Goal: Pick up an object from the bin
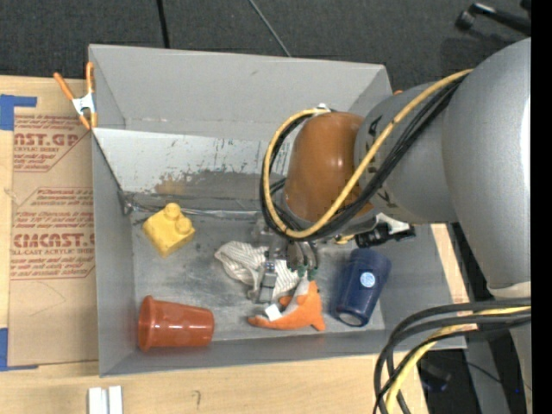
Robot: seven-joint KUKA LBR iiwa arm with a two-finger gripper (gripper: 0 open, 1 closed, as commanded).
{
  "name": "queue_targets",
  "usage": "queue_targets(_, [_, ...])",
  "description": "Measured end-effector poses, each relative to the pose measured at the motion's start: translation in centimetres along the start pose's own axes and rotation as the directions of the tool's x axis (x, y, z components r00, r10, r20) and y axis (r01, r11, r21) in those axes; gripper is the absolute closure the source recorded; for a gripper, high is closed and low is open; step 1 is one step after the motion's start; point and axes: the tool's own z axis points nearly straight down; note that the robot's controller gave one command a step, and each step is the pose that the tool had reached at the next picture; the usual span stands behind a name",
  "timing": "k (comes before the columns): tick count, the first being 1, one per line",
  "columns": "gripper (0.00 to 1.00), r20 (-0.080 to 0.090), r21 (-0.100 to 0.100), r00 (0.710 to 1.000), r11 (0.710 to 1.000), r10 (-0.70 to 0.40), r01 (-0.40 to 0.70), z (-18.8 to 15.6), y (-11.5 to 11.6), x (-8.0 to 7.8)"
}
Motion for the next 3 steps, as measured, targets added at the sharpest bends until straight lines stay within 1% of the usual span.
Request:
queue_targets(1, [0.0,-0.01,0.004,1.0,1.0,0.013,-0.013,3.3,-1.4,-0.3])
queue_targets(2, [0.0,-0.007,0.003,1.0,1.0,0.012,-0.012,3.1,-1.3,-0.4])
queue_targets(3, [1.0,-0.006,0.002,0.995,0.995,0.095,-0.095,5.8,-0.1,0.4])
